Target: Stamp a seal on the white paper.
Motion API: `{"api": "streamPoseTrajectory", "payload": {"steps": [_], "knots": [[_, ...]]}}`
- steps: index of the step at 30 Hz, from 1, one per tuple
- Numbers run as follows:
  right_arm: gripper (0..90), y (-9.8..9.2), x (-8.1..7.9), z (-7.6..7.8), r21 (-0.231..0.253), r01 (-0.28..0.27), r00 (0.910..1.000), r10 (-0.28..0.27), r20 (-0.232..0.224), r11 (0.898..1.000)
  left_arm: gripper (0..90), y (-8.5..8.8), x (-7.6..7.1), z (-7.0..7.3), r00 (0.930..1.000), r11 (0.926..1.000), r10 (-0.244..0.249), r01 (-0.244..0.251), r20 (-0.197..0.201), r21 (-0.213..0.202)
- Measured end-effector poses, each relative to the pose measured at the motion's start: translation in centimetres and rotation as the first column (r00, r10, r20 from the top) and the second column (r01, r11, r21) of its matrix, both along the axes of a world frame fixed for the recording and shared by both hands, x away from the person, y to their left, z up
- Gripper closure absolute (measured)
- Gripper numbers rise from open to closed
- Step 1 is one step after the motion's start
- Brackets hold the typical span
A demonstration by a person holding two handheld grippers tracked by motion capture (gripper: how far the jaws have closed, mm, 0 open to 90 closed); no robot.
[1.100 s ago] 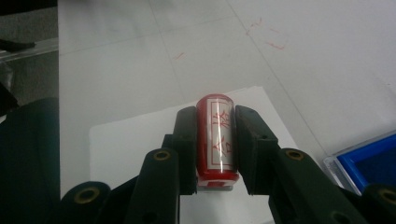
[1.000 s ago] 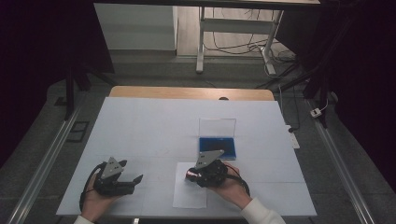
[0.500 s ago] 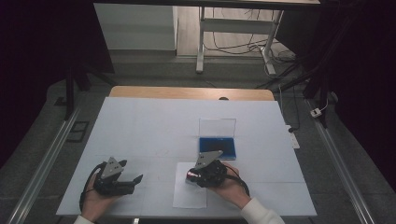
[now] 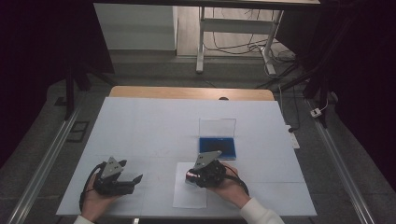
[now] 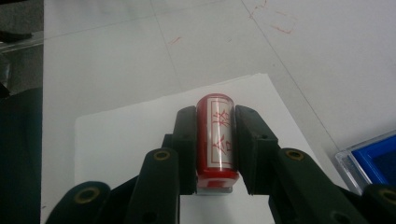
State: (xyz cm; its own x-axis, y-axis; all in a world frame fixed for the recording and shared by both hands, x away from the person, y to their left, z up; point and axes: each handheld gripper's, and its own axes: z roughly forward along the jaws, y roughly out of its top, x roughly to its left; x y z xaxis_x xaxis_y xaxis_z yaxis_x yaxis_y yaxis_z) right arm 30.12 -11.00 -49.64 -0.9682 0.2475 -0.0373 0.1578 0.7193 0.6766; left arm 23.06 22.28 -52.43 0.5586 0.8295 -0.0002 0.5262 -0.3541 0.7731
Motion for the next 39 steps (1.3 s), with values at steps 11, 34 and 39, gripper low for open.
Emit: {"api": "streamPoseTrajectory", "payload": {"steps": [11, 34, 39], "knots": [[70.8, 0.05, 0.21, 0.08, -0.014, -0.002, 0.9999, 0.002, -0.015, 1.0, 18.1, -0.09, -0.06, 0.0, 1.0, 1.0, -0.006, 0.006, 0.002, 0.007], [71.4, 0.9, 0.05, 0.13, -0.096, 0.01, 0.9998, -0.012, -0.018, 0.995, 18.2, -0.28, -0.19, 0.06, 1.0, 0.9999, -0.007, 0.007, -0.002, 0.014], [71.5, 0.89, 0.09, 0.11, -0.097, 0.01, 0.9997, -0.012, -0.021, 0.995, 18.2, -0.31, -0.19, 0.09, 1.0, 0.9999, -0.006, 0.006, -0.002, 0.013]]}}
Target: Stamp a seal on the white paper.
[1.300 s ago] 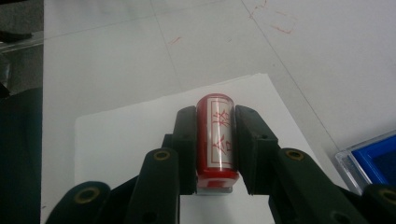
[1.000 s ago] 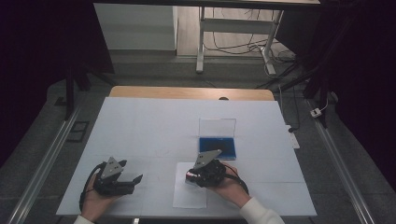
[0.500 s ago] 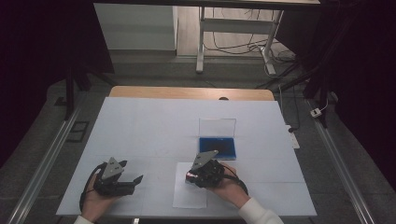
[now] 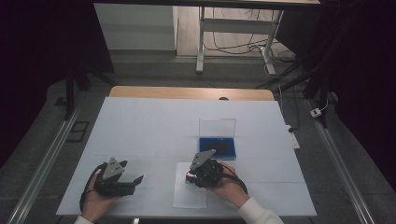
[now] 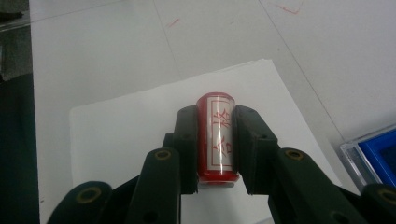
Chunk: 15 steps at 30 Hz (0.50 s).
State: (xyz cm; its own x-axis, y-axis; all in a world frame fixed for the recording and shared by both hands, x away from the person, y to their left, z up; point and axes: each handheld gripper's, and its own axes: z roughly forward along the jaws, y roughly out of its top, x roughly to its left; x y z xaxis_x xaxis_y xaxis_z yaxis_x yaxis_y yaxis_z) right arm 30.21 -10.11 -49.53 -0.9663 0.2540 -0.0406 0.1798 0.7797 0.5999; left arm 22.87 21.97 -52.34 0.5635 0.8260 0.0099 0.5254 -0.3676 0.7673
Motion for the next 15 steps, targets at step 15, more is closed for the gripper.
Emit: {"api": "streamPoseTrajectory", "payload": {"steps": [15], "knots": [[71.5, -0.08, 0.01, -0.12, 0.009, 0.001, 1.0, -0.001, 0.0, 1.0, 18.2, 0.0, 0.04, 0.05, 1.0, 1.0, 0.002, -0.002, 0.0, -0.001]]}}
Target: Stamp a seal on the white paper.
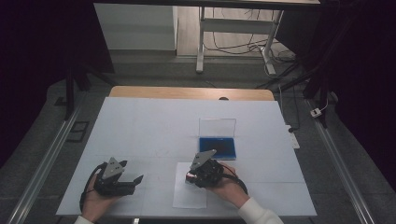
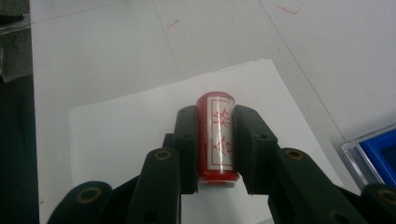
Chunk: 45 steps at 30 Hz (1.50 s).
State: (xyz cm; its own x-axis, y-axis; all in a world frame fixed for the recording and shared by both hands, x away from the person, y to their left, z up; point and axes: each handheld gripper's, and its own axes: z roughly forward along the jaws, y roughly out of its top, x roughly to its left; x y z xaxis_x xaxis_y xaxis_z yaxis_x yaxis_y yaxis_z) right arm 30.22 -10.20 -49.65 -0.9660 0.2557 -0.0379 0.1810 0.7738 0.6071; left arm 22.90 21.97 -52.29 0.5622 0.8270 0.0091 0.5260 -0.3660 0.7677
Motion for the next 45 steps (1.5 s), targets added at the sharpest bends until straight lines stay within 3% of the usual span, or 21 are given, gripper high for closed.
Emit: {"api": "streamPoseTrajectory", "payload": {"steps": [8, 9, 13, 17, 19, 25, 35, 45], "knots": [[71.0, 0.0, 0.1, 0.3, -0.007, 0.002, 1.0, -0.002, -0.002, 1.0, 18.2, 0.1, 0.1, 0.0, 1.0, 1.0, -0.001, 0.001, 0.001, -0.002], [70.9, -0.1, 0.1, 0.4, 0.014, 0.005, 1.0, -0.005, -0.007, 1.0, 18.2, 0.1, 0.1, 0.0, 1.0, 1.0, 0.0, 0.0, 0.002, -0.001], [70.7, -0.1, 0.3, 0.5, 0.02, 0.01, 0.9999, -0.01, -0.011, 1.0, 18.2, 0.1, 0.1, 0.0, 1.0, 1.0, -0.003, 0.003, 0.004, -0.003], [70.7, -0.8, 0.4, 1.8, 0.093, 0.024, 0.9995, -0.023, -0.02, 0.995, 18.2, 0.2, 0.1, 0.0, 1.0, 1.0, -0.003, 0.003, 0.005, -0.003], [70.7, -1.2, 0.3, 2.7, 0.125, 0.033, 0.9994, -0.032, -0.011, 0.992, 18.2, 0.2, 0.1, 0.0, 1.0, 1.0, -0.003, 0.003, 0.006, -0.002], [70.7, -2.1, 0.2, 4.6, 0.16, 0.038, 0.9985, -0.043, 0.033, 0.986, 18.2, 0.2, 0.0, 0.0, 1.0, 1.0, -0.003, 0.003, 0.006, 0.0], [70.7, -2.6, 0.0, 5.8, 0.197, 0.045, 0.9966, -0.058, 0.059, 0.979, 18.2, 0.1, 0.0, 0.0, 0.9999, 1.0, -0.006, 0.006, 0.008, 0.001], [70.6, -4.2, 0.8, 6.9, 0.226, 0.093, 0.9894, -0.115, 0.088, 0.97, 18.2, 0.1, 0.0, 0.0, 1.0, 1.0, -0.004, 0.004, 0.009, 0.001]]}}
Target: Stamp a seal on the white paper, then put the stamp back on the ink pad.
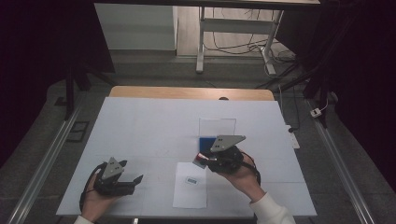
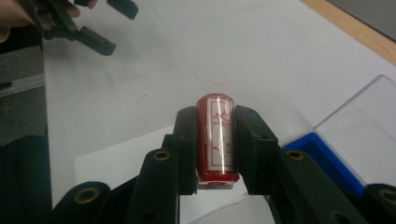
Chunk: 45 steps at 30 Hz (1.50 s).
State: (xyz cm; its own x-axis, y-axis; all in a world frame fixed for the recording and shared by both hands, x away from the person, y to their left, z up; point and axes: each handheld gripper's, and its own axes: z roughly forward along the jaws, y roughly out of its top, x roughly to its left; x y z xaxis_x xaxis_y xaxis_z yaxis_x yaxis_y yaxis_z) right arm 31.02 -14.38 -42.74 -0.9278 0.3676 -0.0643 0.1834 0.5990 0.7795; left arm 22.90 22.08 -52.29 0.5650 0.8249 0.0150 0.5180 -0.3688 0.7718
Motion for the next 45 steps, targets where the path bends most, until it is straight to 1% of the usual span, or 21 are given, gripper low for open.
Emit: {"api": "streamPoseTrajectory", "payload": {"steps": [4, 8, 18, 23, 28, 32, 35, 40, 45], "knots": [[70.6, -0.8, 0.4, 0.6, 0.016, 0.032, 0.9994, -0.032, 0.016, 0.999, 18.2, 0.0, 0.0, 0.0, 1.0, 1.0, 0.002, -0.002, 0.002, -0.001], [70.6, -1.6, 0.8, 0.9, 0.02, 0.058, 0.9978, -0.059, 0.03, 0.998, 18.3, 0.0, -0.1, 0.0, 1.0, 1.0, 0.004, -0.004, 0.004, 0.0], [70.6, -2.5, 2.1, 0.9, 0.027, 0.101, 0.9943, -0.102, 0.031, 0.995, 18.4, 0.0, -0.1, 0.0, 1.0, 1.0, 0.0, 0.0, 0.004, 0.001], [70.6, -2.8, 2.7, 0.7, 0.016, 0.12, 0.9922, -0.12, 0.034, 0.993, 18.5, 0.0, -0.1, 0.0, 1.0, 1.0, 0.001, -0.001, 0.003, 0.002], [70.6, -3.2, 4.0, 0.3, 0.022, 0.152, 0.9882, -0.153, 0.015, 0.988, 18.5, 0.0, -0.1, 0.0, 1.0, 1.0, 0.003, -0.003, 0.002, 0.003], [70.6, -3.7, 5.1, -0.2, 0.024, 0.186, 0.9826, -0.186, 0.0, 0.982, 18.5, 0.0, -0.1, 0.0, 1.0, 1.0, 0.002, -0.002, 0.003, 0.006], [70.6, -4.0, 5.7, -0.5, 0.017, 0.205, 0.9787, -0.205, -0.001, 0.979, 18.4, -0.1, -0.1, 0.0, 1.0, 1.0, 0.002, -0.002, 0.002, 0.007], [70.6, -4.2, 6.7, -1.1, 0.013, 0.224, 0.9746, -0.224, -0.008, 0.974, 18.4, -0.1, -0.1, -0.1, 1.0, 1.0, 0.001, -0.001, 0.001, 0.009], [70.6, -4.0, 7.5, -1.9, -0.008, 0.238, 0.9711, -0.238, -0.011, 0.971, 18.4, -0.1, -0.1, -0.1, 1.0, 0.9999, 0.001, -0.001, -0.001, 0.011]]}}
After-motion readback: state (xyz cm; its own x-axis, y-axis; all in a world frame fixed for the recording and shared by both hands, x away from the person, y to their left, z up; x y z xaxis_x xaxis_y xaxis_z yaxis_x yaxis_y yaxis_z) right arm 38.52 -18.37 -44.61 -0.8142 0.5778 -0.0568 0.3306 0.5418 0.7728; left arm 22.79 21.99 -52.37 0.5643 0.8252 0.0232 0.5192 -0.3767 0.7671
